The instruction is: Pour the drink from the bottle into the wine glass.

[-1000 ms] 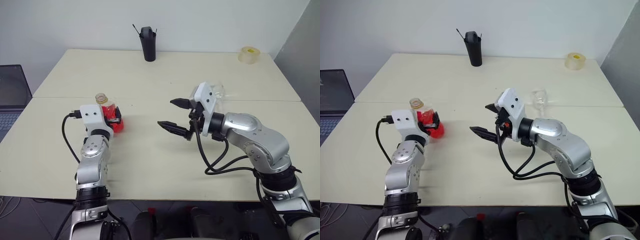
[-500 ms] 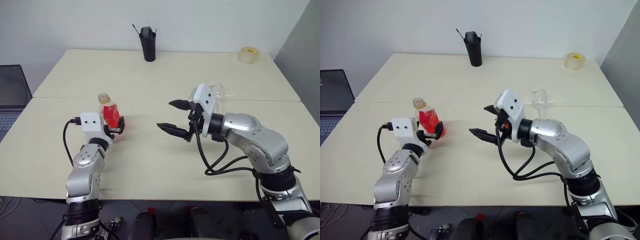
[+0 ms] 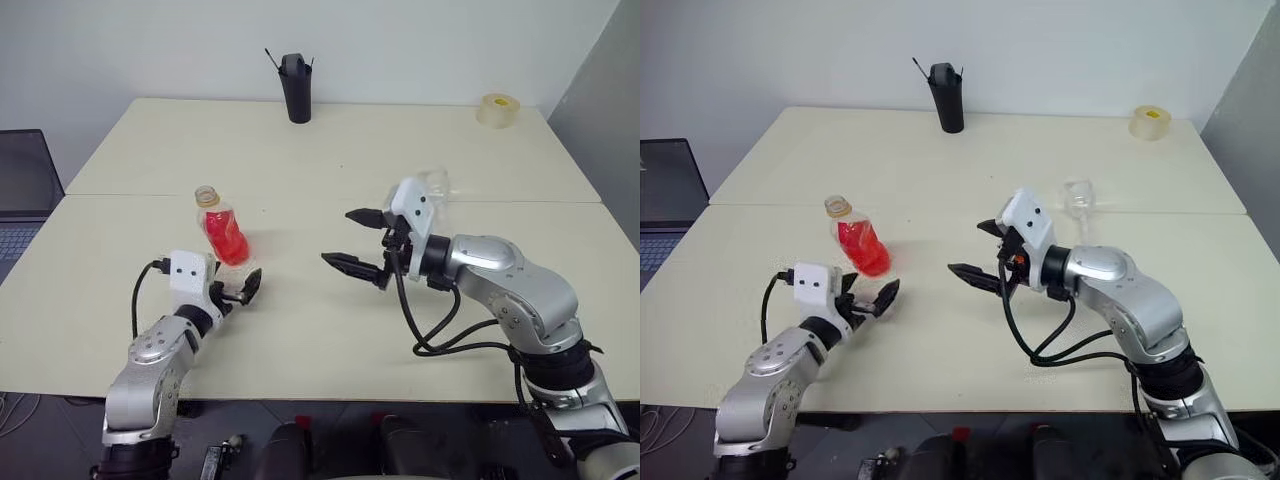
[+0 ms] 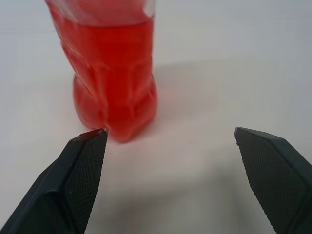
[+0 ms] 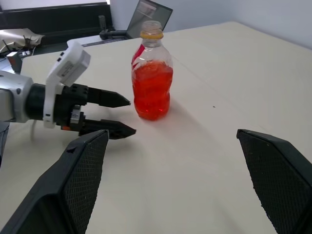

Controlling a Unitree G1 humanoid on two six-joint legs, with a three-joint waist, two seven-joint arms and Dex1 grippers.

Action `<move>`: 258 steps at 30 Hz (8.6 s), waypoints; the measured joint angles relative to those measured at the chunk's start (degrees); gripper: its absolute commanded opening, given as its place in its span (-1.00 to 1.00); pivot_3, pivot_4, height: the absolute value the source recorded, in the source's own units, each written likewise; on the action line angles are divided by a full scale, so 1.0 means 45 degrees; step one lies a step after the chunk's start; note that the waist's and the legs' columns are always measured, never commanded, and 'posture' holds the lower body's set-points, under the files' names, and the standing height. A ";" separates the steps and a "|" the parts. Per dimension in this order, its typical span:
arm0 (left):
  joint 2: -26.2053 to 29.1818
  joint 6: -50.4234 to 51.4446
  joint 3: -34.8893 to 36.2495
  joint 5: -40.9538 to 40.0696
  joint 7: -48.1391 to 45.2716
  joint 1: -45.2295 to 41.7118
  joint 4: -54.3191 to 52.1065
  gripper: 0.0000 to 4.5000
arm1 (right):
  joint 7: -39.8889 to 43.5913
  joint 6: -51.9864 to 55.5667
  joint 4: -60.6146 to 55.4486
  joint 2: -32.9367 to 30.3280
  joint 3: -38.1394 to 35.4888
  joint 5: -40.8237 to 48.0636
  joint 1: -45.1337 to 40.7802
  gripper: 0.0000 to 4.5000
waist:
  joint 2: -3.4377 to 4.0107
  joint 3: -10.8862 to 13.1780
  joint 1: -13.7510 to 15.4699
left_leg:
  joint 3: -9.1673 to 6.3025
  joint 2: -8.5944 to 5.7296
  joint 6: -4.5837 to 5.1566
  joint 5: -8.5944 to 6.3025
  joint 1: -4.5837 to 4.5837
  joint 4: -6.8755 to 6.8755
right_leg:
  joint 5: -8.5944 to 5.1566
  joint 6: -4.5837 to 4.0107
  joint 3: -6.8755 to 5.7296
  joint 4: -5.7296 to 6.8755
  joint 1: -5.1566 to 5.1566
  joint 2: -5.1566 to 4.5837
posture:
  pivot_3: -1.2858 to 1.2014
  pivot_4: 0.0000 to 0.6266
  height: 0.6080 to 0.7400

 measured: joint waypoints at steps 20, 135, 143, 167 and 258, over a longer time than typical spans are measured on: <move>0.0278 -0.3418 -0.4449 0.0415 -0.4774 -0.2471 0.0455 0.98 | -0.3857 0.4421 0.1991 -0.1130 -0.4115 -0.0157 -0.1058 1.00 | 0.0015 0.0003 -0.0087 | 0.0068 0.0005 0.0002 0.0000 0.0021 -0.0016 | -0.0001 -0.0001 0.0044 0.0008 -0.0005 0.0027 | 0.03 -0.52 1.00; -0.0430 -0.3423 -0.4750 0.2044 -0.2952 -0.3577 0.1766 1.00 | -0.2810 -0.8565 0.6319 0.3266 -0.0643 -0.5553 0.2834 -0.88 | 0.0027 -0.0128 0.0054 | 0.0089 -0.0008 0.0002 0.0002 0.0052 -0.0006 | 0.0004 0.0009 0.0048 0.0002 0.0030 0.0008 | 0.03 -0.52 1.00; -0.0403 -0.3754 -0.4741 0.2041 -0.3387 -0.3665 0.2112 1.00 | -0.2792 -0.8229 0.5726 0.2718 -0.0922 -0.5467 0.3640 -0.89 | 0.0029 -0.0136 0.0064 | -0.0050 -0.0022 0.0035 -0.0019 0.0283 -0.0056 | -0.0001 0.0011 -0.0035 -0.0198 0.0383 0.0035 | 0.03 -0.52 1.00; 0.1853 -0.2607 -0.3674 -0.0261 -0.6337 -0.3362 0.1064 1.00 | -0.0632 -0.4159 0.3410 0.1976 -0.0026 -0.4375 0.2341 -0.91 | 0.0117 -0.0043 -0.0016 | -0.0160 -0.0007 0.0000 0.0002 0.0250 -0.0157 | -0.0034 -0.0047 -0.0205 -0.0193 0.0335 0.0011 | 0.03 -0.52 1.00; -0.2347 -0.4493 -0.0305 0.3052 0.3591 -0.0157 0.1020 1.00 | 0.4367 0.0215 -0.0021 -0.5313 -0.2470 0.1477 -0.0988 0.98 | 0.0055 0.0046 0.0126 | -0.0186 -0.0013 -0.0008 0.0007 0.0225 -0.0167 | -0.0038 -0.0058 -0.0233 -0.0219 0.0342 -0.0020 | 0.03 -0.52 1.00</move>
